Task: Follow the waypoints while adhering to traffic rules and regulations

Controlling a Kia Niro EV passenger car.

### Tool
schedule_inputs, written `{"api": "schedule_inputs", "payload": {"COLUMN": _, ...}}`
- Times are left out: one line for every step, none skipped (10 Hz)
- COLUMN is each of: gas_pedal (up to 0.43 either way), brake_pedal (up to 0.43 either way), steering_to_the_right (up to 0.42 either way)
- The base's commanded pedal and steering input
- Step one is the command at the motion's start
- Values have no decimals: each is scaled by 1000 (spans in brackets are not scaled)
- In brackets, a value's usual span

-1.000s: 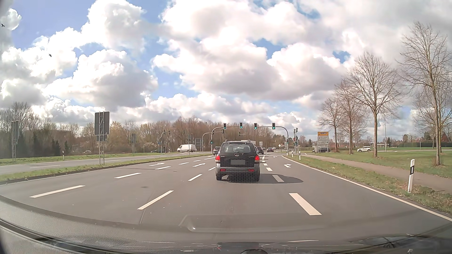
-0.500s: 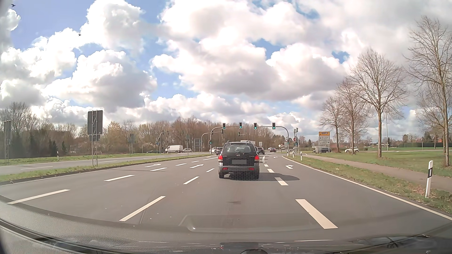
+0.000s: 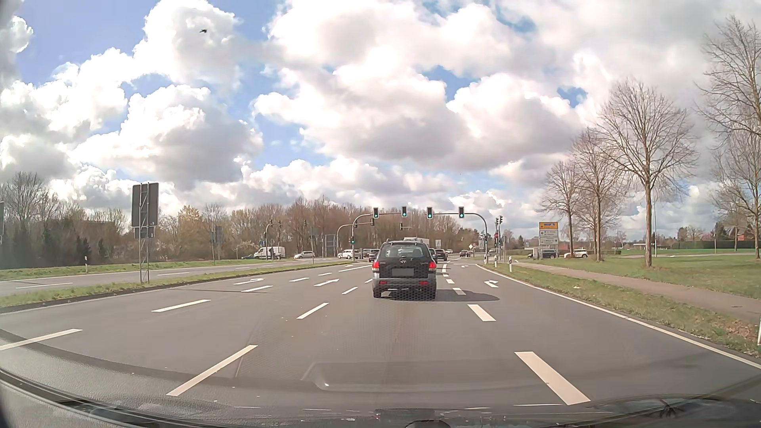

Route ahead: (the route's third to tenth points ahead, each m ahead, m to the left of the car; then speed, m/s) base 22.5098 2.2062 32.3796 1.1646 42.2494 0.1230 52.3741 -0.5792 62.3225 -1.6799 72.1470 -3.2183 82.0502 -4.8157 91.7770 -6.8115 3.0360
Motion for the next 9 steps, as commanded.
{"api": "schedule_inputs", "payload": {"gas_pedal": 299, "brake_pedal": 0, "steering_to_the_right": 7}}
{"api": "schedule_inputs", "payload": {"gas_pedal": 331, "brake_pedal": 0, "steering_to_the_right": 6}}
{"api": "schedule_inputs", "payload": {"gas_pedal": 350, "brake_pedal": 0, "steering_to_the_right": 6}}
{"api": "schedule_inputs", "payload": {"gas_pedal": 370, "brake_pedal": 0, "steering_to_the_right": 7}}
{"api": "schedule_inputs", "payload": {"gas_pedal": 370, "brake_pedal": 0, "steering_to_the_right": 7}}
{"api": "schedule_inputs", "payload": {"gas_pedal": 370, "brake_pedal": 0, "steering_to_the_right": 6}}
{"api": "schedule_inputs", "payload": {"gas_pedal": 370, "brake_pedal": 0, "steering_to_the_right": 6}}
{"api": "schedule_inputs", "payload": {"gas_pedal": 370, "brake_pedal": 0, "steering_to_the_right": 6}}
{"api": "schedule_inputs", "payload": {"gas_pedal": 358, "brake_pedal": 0, "steering_to_the_right": 6}}
